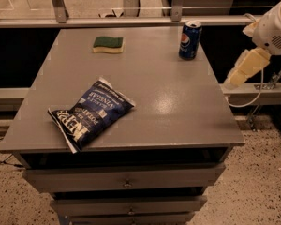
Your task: Move pepsi can near blue chip bag
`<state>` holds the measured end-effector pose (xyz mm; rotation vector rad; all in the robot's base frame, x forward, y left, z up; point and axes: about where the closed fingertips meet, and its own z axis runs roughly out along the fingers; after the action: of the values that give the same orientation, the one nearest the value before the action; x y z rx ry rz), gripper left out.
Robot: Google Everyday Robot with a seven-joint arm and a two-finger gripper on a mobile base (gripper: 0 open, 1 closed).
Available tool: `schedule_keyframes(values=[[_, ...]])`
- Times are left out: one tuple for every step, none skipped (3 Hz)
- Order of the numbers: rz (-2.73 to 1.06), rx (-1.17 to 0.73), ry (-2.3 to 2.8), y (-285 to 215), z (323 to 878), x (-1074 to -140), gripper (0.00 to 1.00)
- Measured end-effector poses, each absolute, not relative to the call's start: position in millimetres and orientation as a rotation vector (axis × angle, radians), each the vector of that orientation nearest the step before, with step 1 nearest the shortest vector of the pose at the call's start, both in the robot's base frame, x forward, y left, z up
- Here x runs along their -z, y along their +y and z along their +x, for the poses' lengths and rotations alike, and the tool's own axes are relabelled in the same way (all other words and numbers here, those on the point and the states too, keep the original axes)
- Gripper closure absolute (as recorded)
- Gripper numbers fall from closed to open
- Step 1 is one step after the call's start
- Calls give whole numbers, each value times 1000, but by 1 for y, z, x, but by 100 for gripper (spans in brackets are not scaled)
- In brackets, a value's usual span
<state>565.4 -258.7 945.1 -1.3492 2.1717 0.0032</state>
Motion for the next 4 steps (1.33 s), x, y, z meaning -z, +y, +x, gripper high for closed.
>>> schedule_keyframes(values=[[-1218, -70, 2131, -265, 620, -946, 0], [-1087, -128, 2090, -267, 679, -945, 0], [-1005, -146, 2052, -268, 730, -936, 0], [-883, -152, 2030, -279, 766, -921, 0]])
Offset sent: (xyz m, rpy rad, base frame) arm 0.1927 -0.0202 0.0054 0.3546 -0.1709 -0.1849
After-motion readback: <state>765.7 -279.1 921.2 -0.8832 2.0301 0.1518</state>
